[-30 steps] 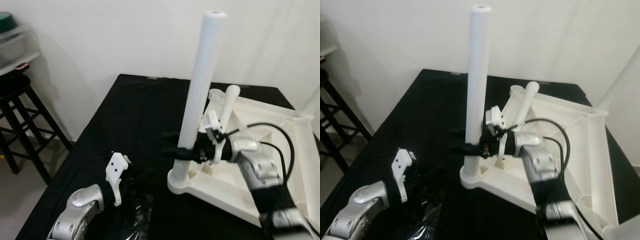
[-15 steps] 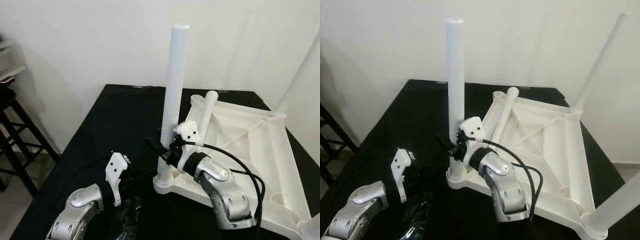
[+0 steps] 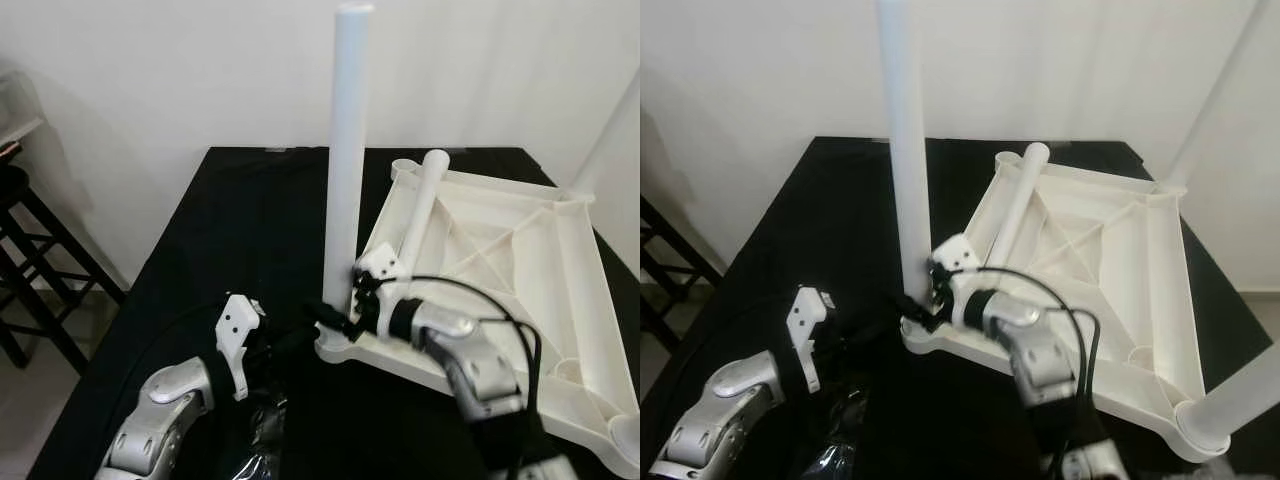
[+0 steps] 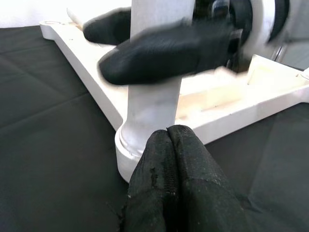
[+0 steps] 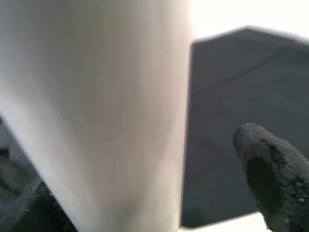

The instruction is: Building children table

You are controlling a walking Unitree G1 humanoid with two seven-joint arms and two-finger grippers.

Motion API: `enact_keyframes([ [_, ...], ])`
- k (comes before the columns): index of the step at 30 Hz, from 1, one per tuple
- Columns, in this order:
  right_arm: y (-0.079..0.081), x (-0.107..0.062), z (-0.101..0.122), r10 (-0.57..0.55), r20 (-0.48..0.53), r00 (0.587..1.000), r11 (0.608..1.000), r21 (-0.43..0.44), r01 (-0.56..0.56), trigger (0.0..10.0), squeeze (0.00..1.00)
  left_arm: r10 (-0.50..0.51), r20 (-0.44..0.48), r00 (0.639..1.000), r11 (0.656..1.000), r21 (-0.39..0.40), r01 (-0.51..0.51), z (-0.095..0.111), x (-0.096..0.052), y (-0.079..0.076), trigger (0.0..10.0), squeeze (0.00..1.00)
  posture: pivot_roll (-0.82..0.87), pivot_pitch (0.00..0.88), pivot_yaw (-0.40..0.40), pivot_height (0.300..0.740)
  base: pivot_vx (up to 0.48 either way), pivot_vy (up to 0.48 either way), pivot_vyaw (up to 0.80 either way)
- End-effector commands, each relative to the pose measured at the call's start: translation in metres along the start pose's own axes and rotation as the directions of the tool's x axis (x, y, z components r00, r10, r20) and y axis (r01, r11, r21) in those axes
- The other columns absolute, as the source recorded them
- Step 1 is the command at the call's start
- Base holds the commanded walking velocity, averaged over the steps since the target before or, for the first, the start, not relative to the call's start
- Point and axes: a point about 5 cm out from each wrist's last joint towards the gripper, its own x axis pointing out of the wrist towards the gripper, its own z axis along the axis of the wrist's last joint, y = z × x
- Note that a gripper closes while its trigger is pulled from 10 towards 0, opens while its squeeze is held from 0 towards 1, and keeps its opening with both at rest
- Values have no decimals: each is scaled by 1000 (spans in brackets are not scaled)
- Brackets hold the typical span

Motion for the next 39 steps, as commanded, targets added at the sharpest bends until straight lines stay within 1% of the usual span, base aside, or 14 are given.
enact_keyframes([
  [1, -10, -7, 6, 111, 27, 993, 994, -14, -111, 10000, 769, 3, -16, 1000, 1000, -5, -4, -3, -1, 1, 10000, 0, -76, 25, -19, 740, 0, 0, 0],
  [2, -10, -7, 6, 111, 27, 993, 994, -14, -111, 10000, 769, 3, -16, 1000, 1000, -5, -4, -3, -1, 1, 10000, 0, -76, 25, -19, 740, 0, 0, 0],
  [3, -15, -8, 10, 172, 19, 985, 985, -35, -172, 10000, 0, 2, -17, 1000, 1000, -5, -2, -3, -1, 1, 10000, 0, -73, 22, -22, 740, 0, 0, 0],
  [10, -29, 0, 27, 352, 18, 936, 935, -43, -351, 10000, 0, 4, -20, 1000, 1000, 0, -4, -4, 1, 1, 10000, 0, -59, 17, -30, 740, 0, 0, 0],
  [11, -31, 1, 28, 365, 20, 931, 930, -39, -364, 4314, 0, 4, -20, 1000, 1000, 0, -4, -4, 1, 1, 10000, 0, -57, 16, -31, 740, 0, 0, 0],
  [14, -32, 2, 28, 376, 22, 926, 926, -38, -375, 4314, 0, 4, -20, 1000, 1000, 0, -4, -4, 1, 1, 10000, 0, -57, 16, -31, 740, 0, 0, 0],
  [15, -32, 2, 28, 398, 22, 917, 917, -31, -397, 0, 0, 4, -20, 1000, 1000, 0, -4, -4, 1, 1, 10000, 0, -57, 16, -30, 740, 0, 0, 0],
  [21, -32, -2, 21, 435, 32, 900, 900, -22, -435, 0, 0, 2, -20, 1000, 1000, -1, -2, -4, 0, 0, 10000, 0, -62, 18, -29, 740, 0, 0, 0],
  [25, -31, -8, 7, 317, 28, 948, 948, -31, -316, 0, 0, 0, -19, 1000, 1000, -4, 0, -4, -1, 0, 10000, 0, -66, 27, -30, 740, 0, 0, 0],
  [28, -27, -11, -1, 223, 17, 975, 974, -33, -223, 0, 0, 0, -19, 1000, 1000, -4, 0, -4, -2, 0, 10000, 0, -68, 33, -36, 740, 0, 0, 0],
  [32, -13, -10, -26, -83, -38, 996, 993, 81, 86, 0, 0, 2, -21, 1000, 1000, -3, -2, -4, -4, 0, 10000, 0, -67, 37, -49, 740, 0, 0, 0],
  [34, 31, -6, -49, -273, -114, 955, 961, -85, 265, 0, 0, 1, -21, 1000, 1000, -5, -1, -3, -4, 2, 10000, 0, -73, 40, -32, 740, 0, 0, 0],
  [35, 32, -7, -46, -320, -87, 944, 944, 58, 325, 0, 0, 0, -23, 1000, 1000, -6, 0, -4, -5, 3, 10000, 0, -119, 15, -4, 740, 0, 0, 0],
  [39, 27, -7, -44, -327, -67, 942, 936, 115, 333, 0, 0, -16, -27, 1000, 1000, -15, 16, -6, -2, 4, 10000, 0, -89, 13, -18, 740, 0, 0, 0],
])
